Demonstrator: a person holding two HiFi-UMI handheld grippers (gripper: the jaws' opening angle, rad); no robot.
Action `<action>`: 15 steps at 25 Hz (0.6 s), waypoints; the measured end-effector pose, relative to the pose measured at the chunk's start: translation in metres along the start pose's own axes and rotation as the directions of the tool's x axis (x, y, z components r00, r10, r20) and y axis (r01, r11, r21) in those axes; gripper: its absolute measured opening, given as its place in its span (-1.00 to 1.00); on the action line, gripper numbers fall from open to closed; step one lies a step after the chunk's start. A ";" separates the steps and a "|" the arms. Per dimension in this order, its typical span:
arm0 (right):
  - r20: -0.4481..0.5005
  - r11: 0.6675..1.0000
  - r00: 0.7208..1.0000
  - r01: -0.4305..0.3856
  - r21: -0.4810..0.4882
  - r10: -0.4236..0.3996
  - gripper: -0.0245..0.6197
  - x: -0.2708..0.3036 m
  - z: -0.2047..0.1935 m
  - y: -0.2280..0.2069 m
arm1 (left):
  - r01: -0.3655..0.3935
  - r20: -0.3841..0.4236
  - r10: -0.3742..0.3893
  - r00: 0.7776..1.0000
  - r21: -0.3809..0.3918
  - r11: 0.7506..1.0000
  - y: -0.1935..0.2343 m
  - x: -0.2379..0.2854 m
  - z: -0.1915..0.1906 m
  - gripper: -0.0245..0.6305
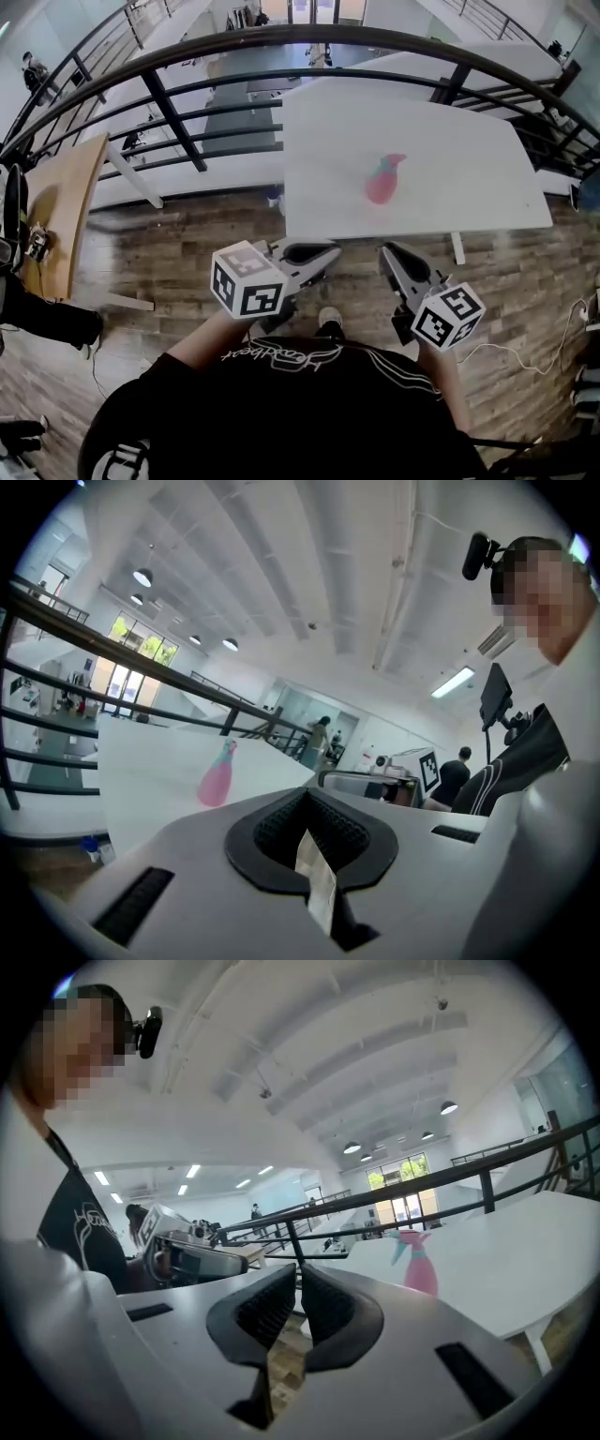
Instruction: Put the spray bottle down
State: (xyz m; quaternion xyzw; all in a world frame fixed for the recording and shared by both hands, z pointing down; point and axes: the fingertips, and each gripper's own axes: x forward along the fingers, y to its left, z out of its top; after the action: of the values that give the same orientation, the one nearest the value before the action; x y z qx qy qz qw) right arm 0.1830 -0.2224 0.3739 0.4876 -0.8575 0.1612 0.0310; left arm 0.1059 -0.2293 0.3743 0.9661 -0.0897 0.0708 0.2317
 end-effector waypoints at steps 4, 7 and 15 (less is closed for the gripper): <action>0.021 0.998 0.998 -0.054 -0.024 0.055 -0.85 -0.022 0.012 0.051 | 0.013 0.018 -0.014 1.000 0.039 0.999 -0.032 -0.026 0.003 -0.91; 0.024 0.997 0.997 -0.073 -0.011 0.073 -0.85 -0.034 0.013 0.077 | 0.014 0.024 -0.015 1.000 0.054 0.998 -0.050 -0.042 0.002 -0.91; 0.019 0.996 0.996 -0.087 -0.019 0.088 -0.87 -0.033 0.003 0.107 | 0.019 0.034 -0.021 0.999 0.065 0.998 -0.064 -0.062 -0.003 -0.91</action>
State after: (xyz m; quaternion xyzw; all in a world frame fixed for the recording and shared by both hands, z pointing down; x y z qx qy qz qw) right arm 0.1098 -0.1455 0.3382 0.4509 -0.8797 0.1500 0.0199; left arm 0.0583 -0.1630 0.3380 0.9750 -0.0815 0.0548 0.1993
